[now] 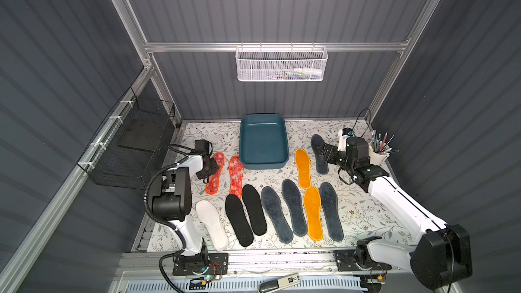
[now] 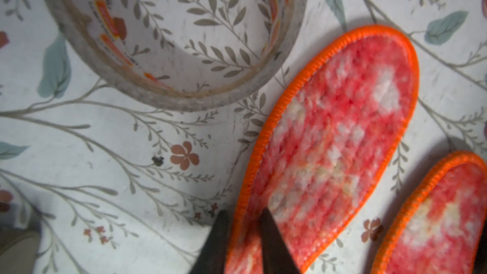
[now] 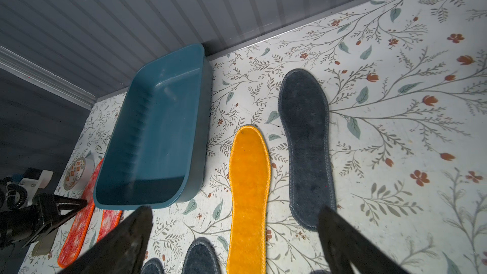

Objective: Put the insoles into the storage box
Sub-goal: Pick up the insole from the center of the board.

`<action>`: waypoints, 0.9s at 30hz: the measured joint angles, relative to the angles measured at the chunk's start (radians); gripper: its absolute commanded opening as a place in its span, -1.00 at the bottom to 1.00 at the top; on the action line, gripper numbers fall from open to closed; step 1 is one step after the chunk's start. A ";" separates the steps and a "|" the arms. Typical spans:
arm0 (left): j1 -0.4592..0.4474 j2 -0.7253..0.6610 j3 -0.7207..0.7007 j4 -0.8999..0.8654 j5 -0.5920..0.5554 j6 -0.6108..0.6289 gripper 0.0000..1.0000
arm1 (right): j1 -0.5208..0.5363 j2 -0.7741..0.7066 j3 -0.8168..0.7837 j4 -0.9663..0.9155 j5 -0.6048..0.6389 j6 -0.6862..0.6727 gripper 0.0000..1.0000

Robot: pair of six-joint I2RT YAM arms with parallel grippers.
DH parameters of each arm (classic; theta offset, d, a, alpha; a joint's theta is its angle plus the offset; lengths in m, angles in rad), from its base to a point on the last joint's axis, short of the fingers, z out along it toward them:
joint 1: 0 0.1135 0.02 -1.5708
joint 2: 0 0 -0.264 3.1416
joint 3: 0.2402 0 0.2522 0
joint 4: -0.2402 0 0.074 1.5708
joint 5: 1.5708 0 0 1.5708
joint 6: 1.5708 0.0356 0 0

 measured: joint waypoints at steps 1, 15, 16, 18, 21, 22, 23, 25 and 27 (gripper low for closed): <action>0.000 0.000 0.000 -0.001 0.003 0.002 -0.99 | 0.000 -0.002 0.000 -0.001 0.000 0.000 0.98; 0.000 -0.183 -0.040 -0.015 0.093 0.002 -1.00 | 0.000 -0.010 0.000 -0.003 0.006 0.008 0.98; 0.000 -0.209 -0.049 -0.007 0.106 0.005 -1.00 | 0.000 -0.010 0.000 -0.003 0.006 0.012 0.98; 0.000 -0.274 -0.074 0.023 0.139 0.008 -1.00 | 0.000 -0.010 0.002 -0.003 0.001 0.018 0.98; 0.000 -0.359 -0.122 0.082 0.194 0.015 -1.00 | 0.001 -0.010 0.010 -0.002 -0.018 0.024 0.98; 0.000 -0.388 -0.143 0.105 0.214 0.015 -1.00 | 0.003 -0.010 0.013 -0.002 -0.027 0.026 0.98; 0.000 -0.418 -0.170 0.135 0.238 0.015 -1.00 | 0.006 -0.010 0.016 0.000 -0.036 0.028 0.98; 0.000 -0.476 -0.230 0.209 0.288 0.004 -1.00 | 0.018 -0.009 0.019 0.008 -0.058 0.033 0.98; 0.000 -0.529 -0.280 0.283 0.344 -0.024 -1.00 | 0.037 -0.006 0.019 0.019 -0.076 0.039 0.98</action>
